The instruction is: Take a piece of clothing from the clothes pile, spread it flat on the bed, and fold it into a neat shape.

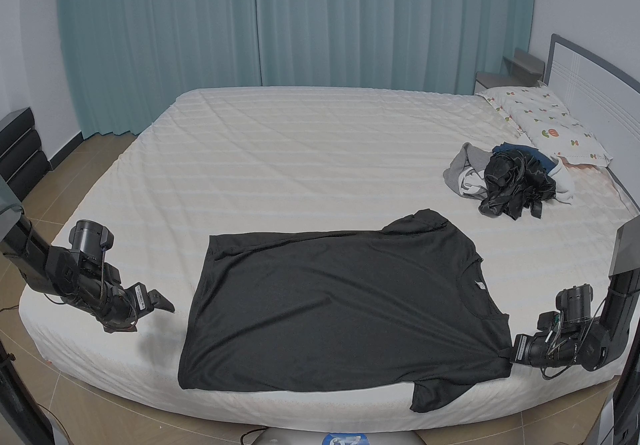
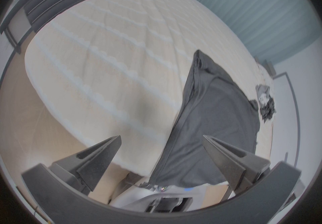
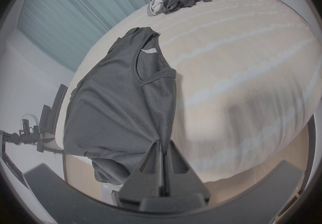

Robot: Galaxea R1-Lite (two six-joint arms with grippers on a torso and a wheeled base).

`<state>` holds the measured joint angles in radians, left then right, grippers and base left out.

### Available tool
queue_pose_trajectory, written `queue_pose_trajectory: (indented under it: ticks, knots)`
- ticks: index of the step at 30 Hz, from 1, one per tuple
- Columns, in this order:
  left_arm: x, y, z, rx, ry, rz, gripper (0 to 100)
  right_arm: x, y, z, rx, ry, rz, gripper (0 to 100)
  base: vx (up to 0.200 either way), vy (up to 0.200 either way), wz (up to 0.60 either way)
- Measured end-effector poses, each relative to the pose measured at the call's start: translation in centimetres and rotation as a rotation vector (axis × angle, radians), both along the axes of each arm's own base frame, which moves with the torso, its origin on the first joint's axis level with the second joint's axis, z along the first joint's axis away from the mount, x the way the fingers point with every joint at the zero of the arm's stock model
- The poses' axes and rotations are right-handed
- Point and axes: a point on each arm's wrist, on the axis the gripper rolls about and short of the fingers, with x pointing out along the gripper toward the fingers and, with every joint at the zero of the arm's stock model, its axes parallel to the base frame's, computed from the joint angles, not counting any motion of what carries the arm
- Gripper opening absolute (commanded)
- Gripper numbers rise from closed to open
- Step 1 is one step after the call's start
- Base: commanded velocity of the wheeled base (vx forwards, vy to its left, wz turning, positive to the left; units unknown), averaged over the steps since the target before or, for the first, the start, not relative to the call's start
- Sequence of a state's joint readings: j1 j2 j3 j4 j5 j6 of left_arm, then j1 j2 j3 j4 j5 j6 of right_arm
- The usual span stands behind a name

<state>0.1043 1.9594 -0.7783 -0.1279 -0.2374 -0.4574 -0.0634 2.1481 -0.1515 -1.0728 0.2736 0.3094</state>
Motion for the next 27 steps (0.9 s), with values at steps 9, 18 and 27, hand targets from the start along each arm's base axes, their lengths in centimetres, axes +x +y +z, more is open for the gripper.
queue_pose_trajectory:
  ticks: [9,18,27]
  knots:
    - [4.5,-0.6,0.2,-0.081,-0.105,0.107,100,-0.5,-0.3,0.4,-0.04,-0.009,0.039,100,0.0,0.0,0.0]
    - [10.0,-2.4,0.7,-0.14,-0.196,0.127,100,-0.4,-0.3,0.5,-0.038,-0.024,0.043,100,0.0,0.0,0.0]
    - [13.7,-4.9,-1.0,-0.248,-0.205,0.185,100,0.7,-1.2,1.2,-0.026,-0.107,-0.004,100,0.0,0.0,0.0]
